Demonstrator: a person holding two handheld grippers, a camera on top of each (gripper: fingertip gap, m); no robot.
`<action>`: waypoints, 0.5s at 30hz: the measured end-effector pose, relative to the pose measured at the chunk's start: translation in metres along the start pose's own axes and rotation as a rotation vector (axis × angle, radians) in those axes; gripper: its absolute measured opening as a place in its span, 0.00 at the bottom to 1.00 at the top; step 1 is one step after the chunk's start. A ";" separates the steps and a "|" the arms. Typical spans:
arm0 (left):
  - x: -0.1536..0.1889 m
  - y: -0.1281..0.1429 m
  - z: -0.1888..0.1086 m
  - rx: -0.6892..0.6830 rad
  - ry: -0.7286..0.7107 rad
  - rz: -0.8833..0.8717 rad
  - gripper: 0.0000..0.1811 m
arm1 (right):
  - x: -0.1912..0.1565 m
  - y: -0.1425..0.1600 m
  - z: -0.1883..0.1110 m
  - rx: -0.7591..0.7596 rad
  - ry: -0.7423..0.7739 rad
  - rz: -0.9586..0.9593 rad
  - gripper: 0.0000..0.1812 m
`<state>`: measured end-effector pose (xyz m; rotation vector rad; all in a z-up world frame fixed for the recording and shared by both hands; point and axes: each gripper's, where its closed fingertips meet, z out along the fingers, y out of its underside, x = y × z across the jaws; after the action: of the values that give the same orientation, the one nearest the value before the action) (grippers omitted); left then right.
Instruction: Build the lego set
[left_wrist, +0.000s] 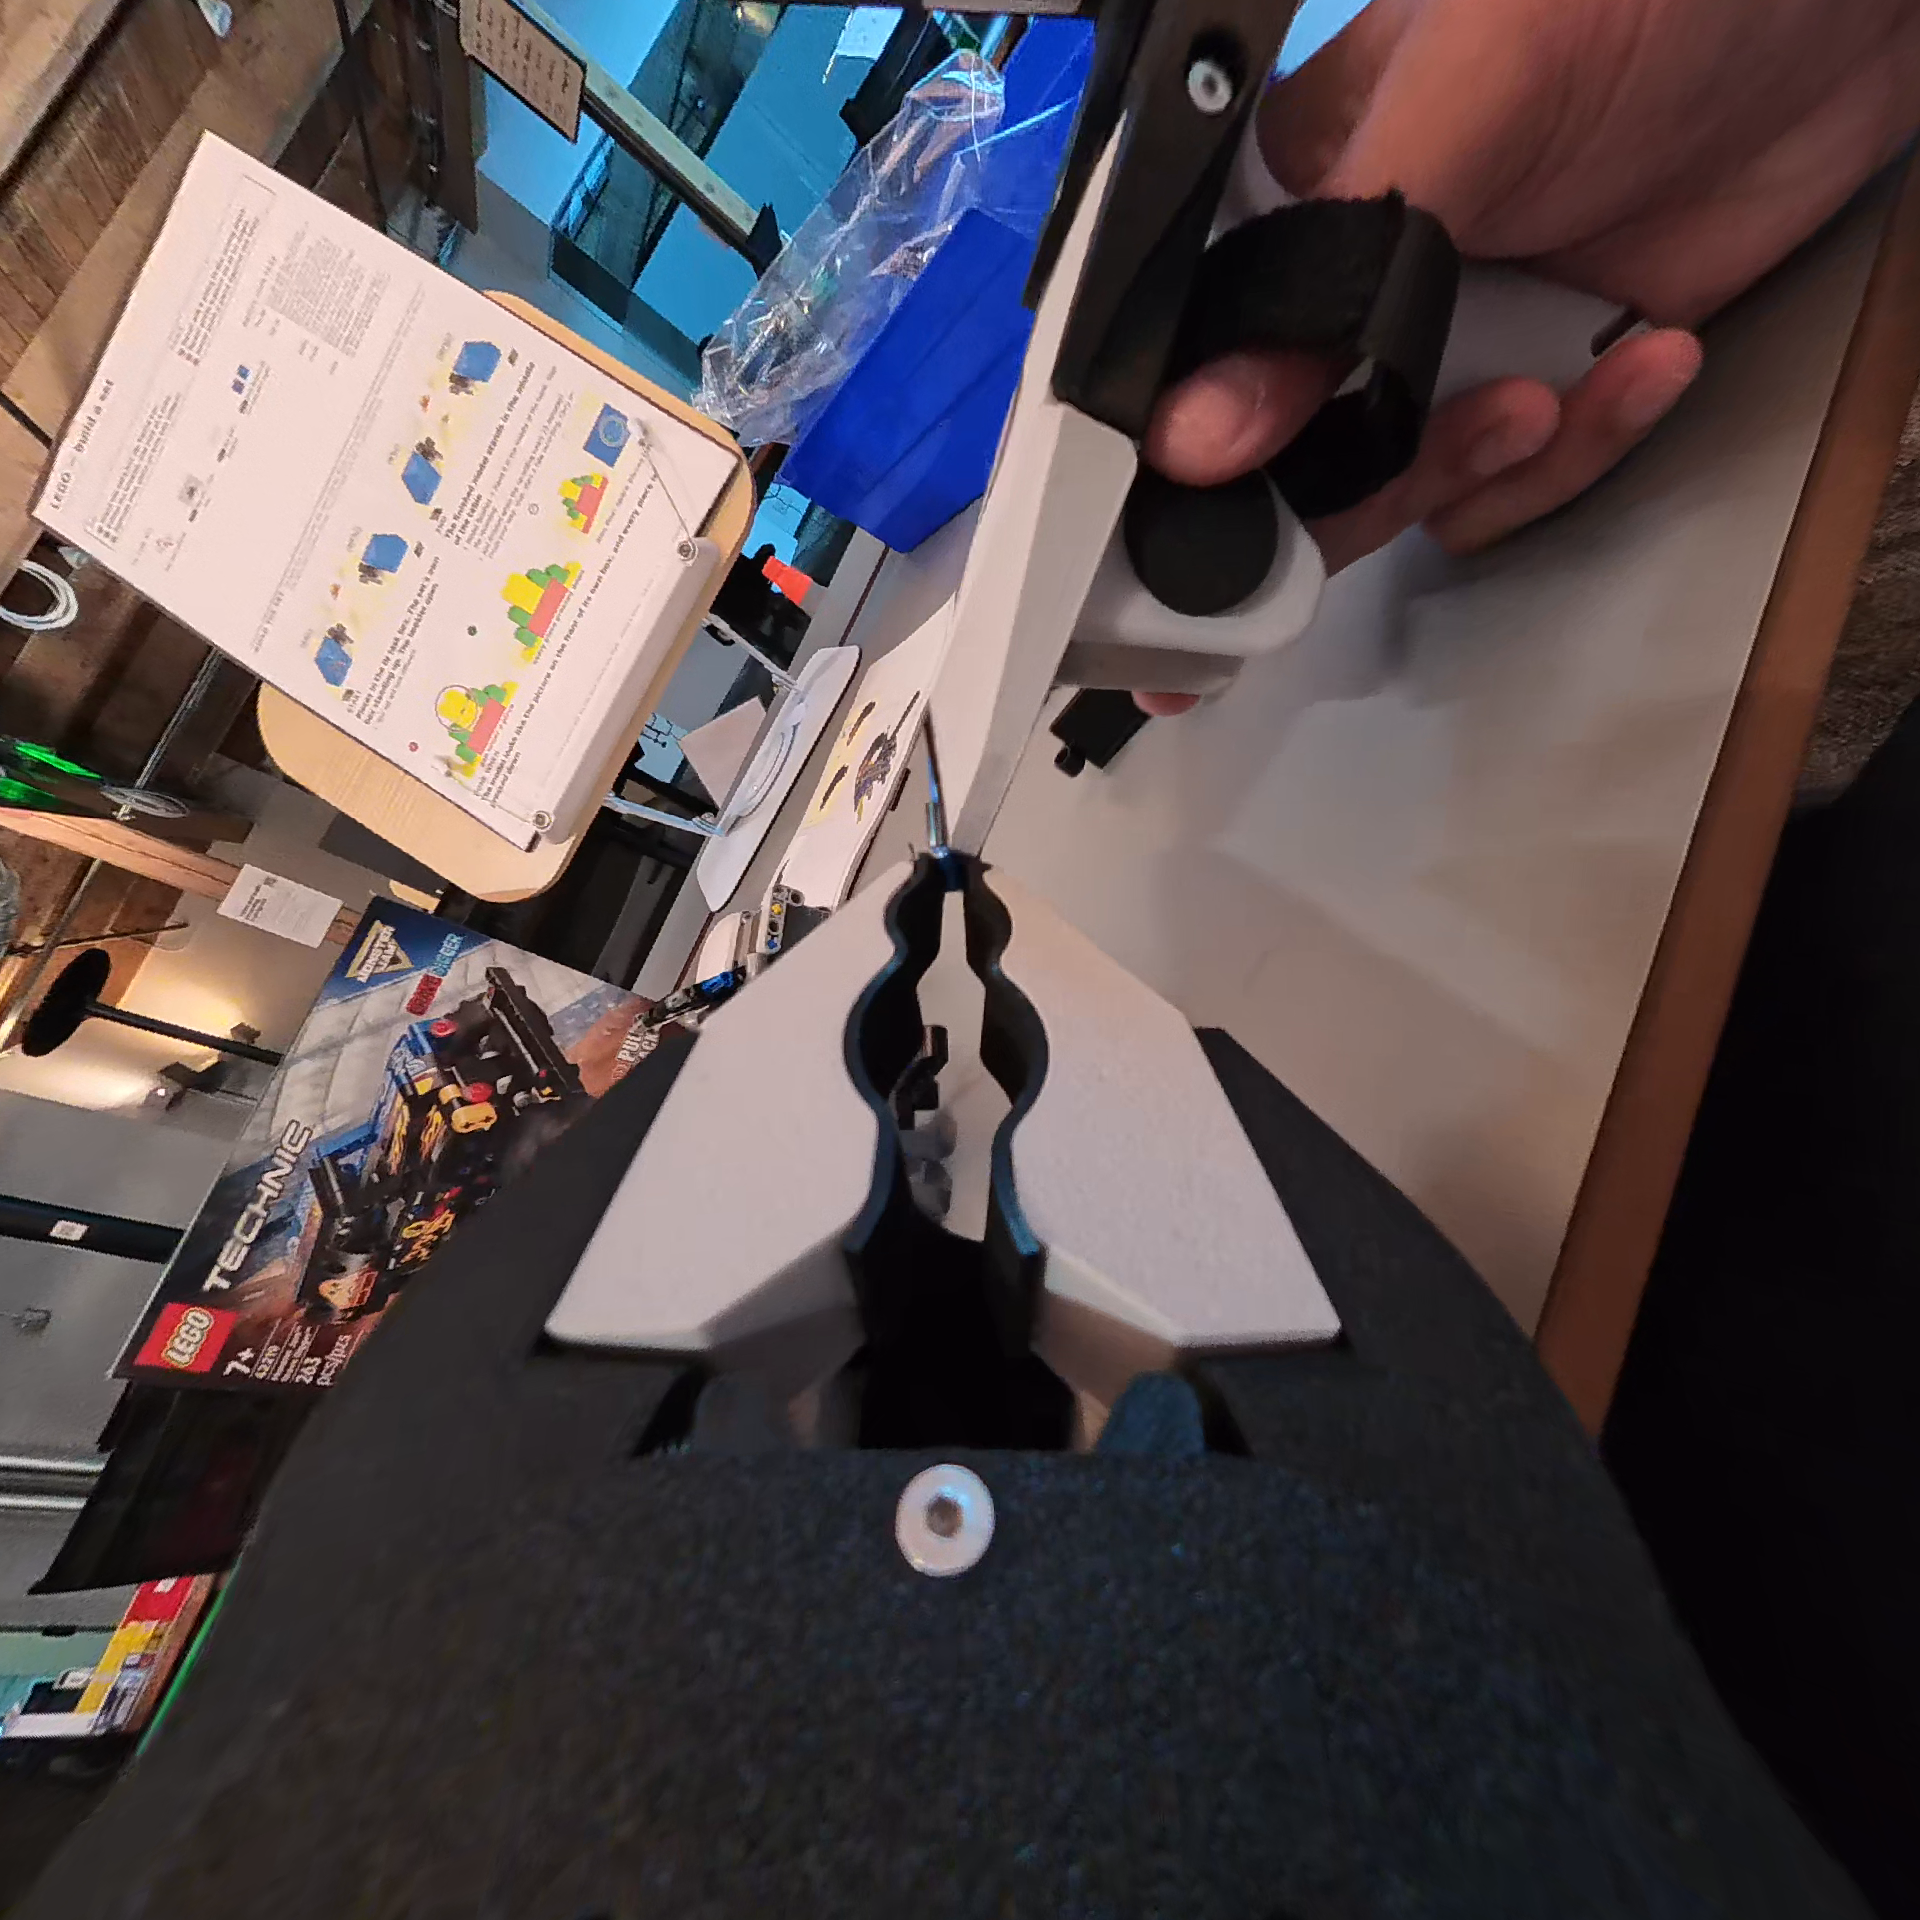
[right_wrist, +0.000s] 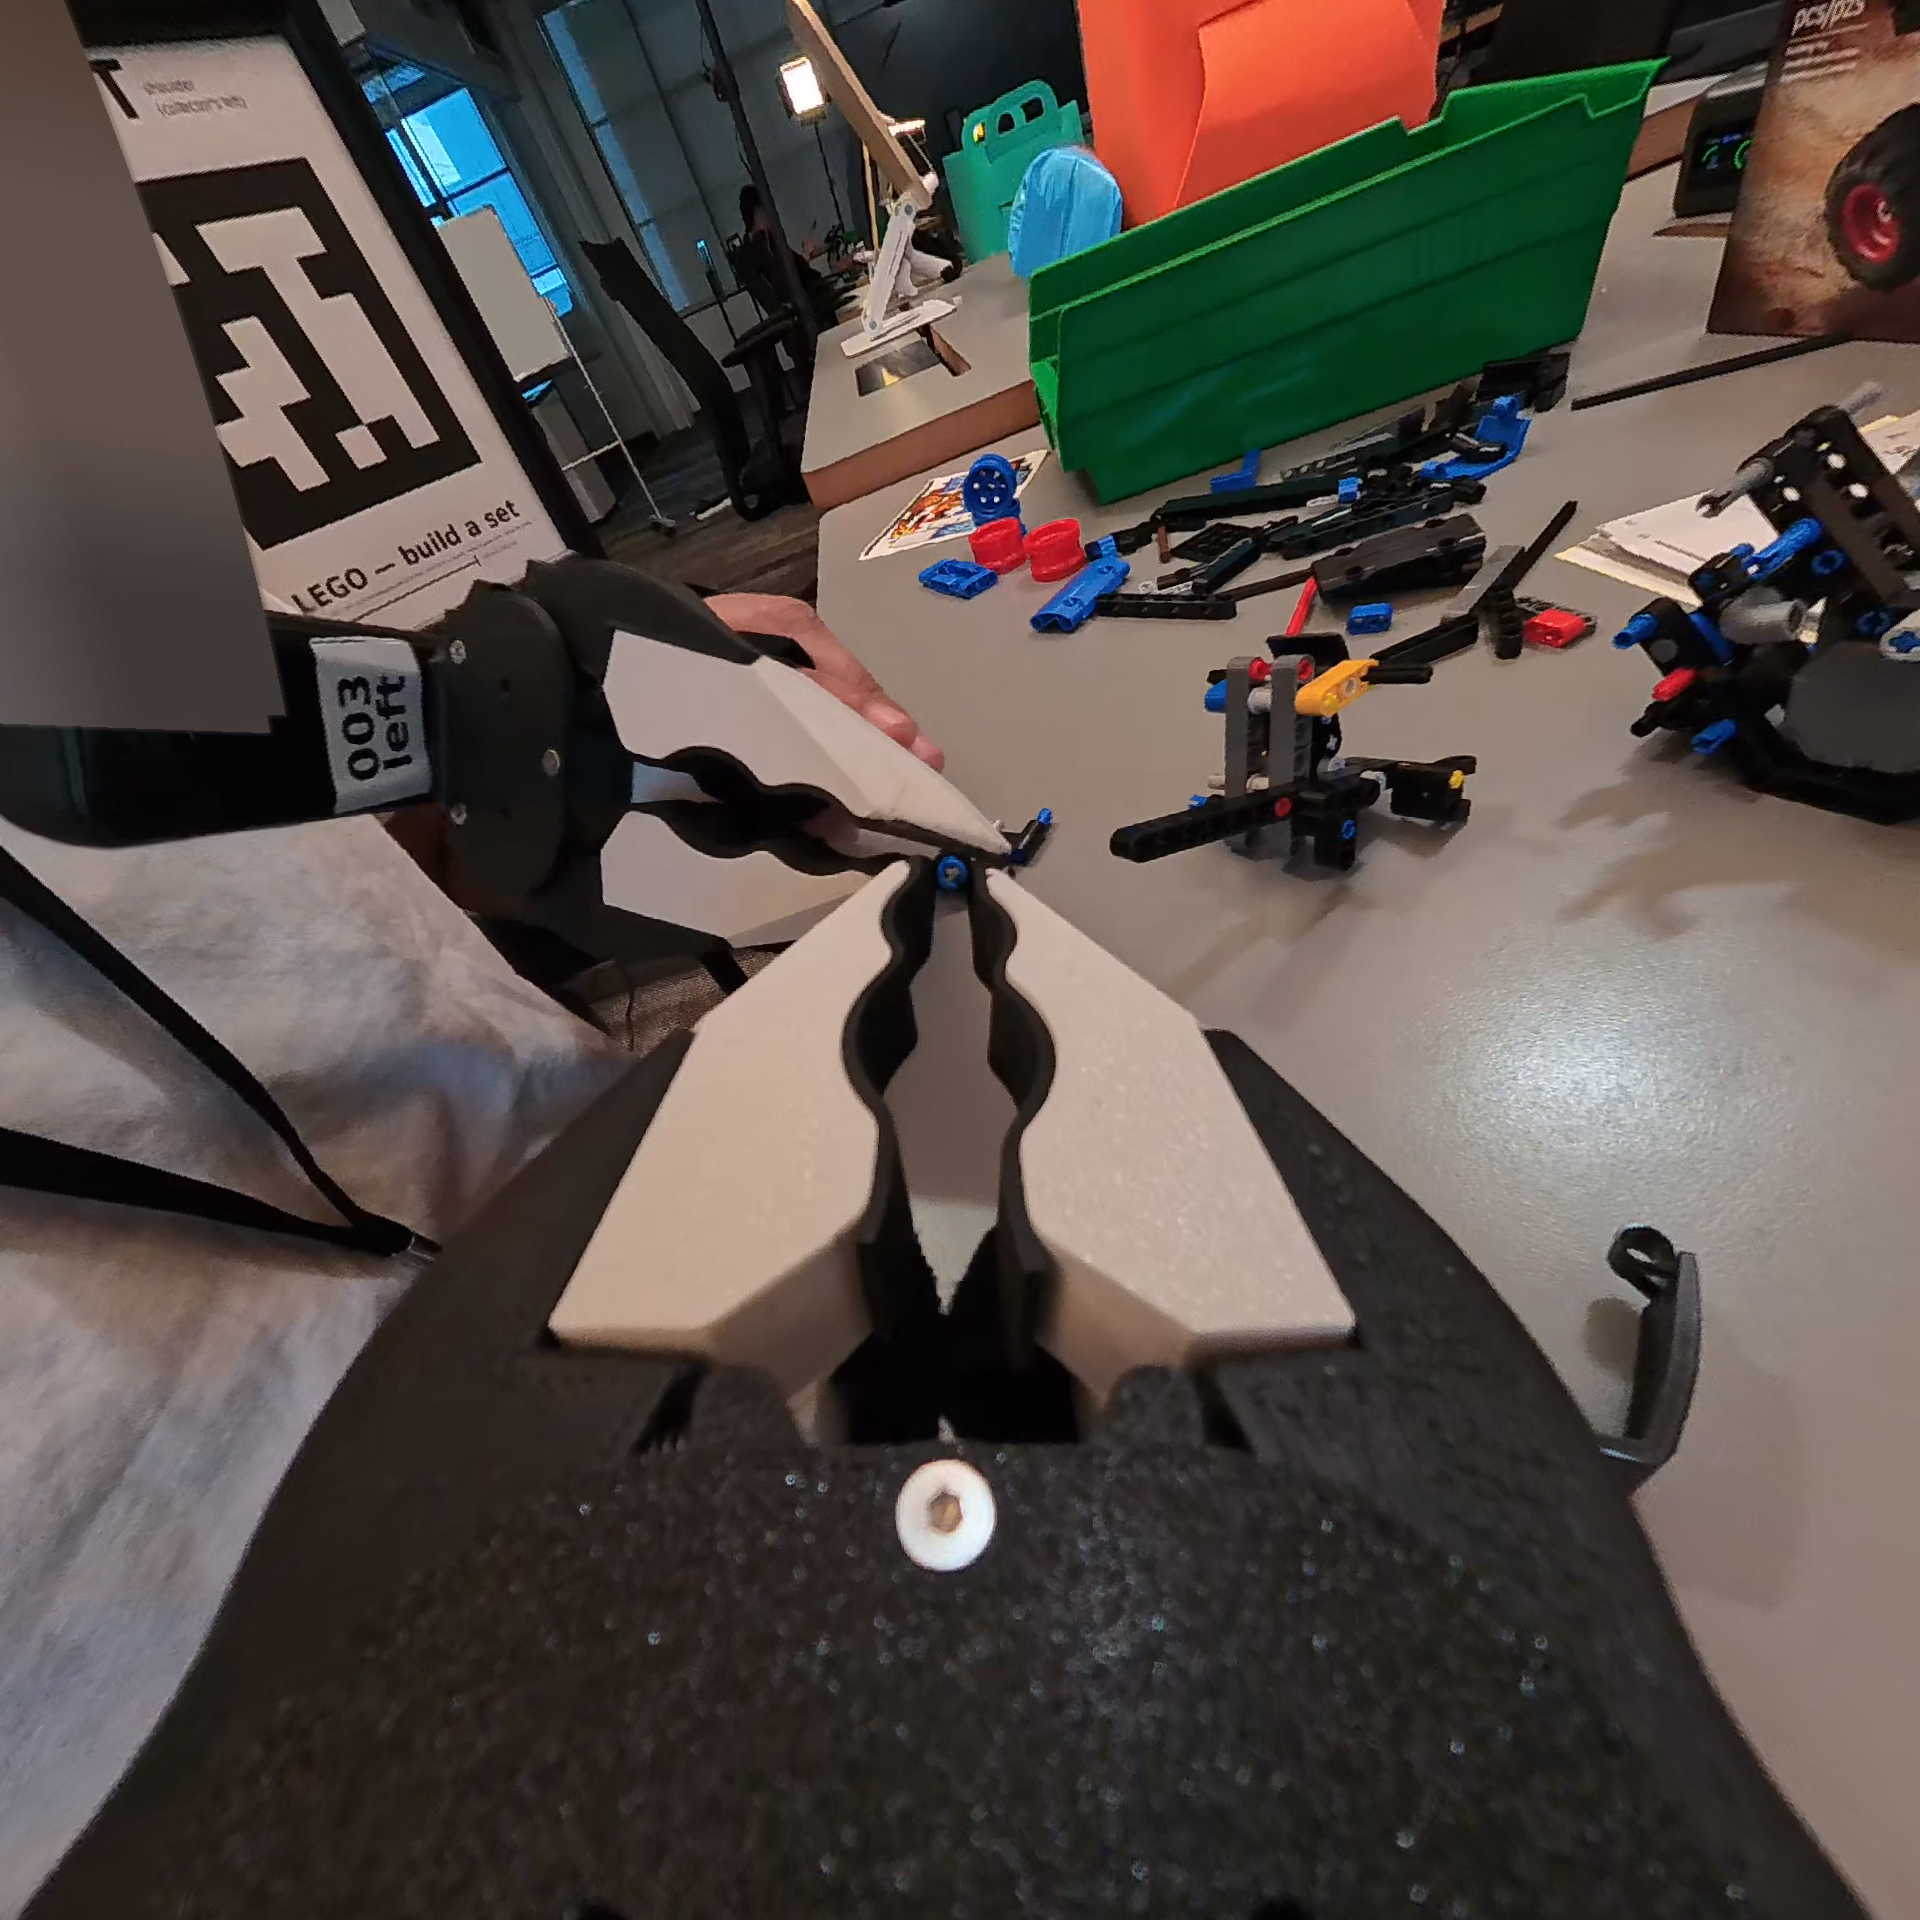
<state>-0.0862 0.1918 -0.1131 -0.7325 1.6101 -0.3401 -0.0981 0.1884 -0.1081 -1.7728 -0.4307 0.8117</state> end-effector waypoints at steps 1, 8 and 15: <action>0.000 0.000 0.000 -0.003 0.002 0.003 0.01 | 0.000 0.000 0.000 0.003 -0.002 0.002 0.03; 0.002 0.002 0.002 -0.013 0.006 0.040 0.01 | 0.002 -0.001 0.000 0.004 -0.009 0.030 0.03; 0.006 0.007 -0.001 -0.023 0.064 0.019 0.01 | 0.002 0.003 0.001 -0.023 0.006 0.006 0.03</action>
<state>-0.0893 0.1931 -0.1218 -0.7302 1.6831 -0.3347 -0.0981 0.1892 -0.1115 -1.7979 -0.4330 0.8084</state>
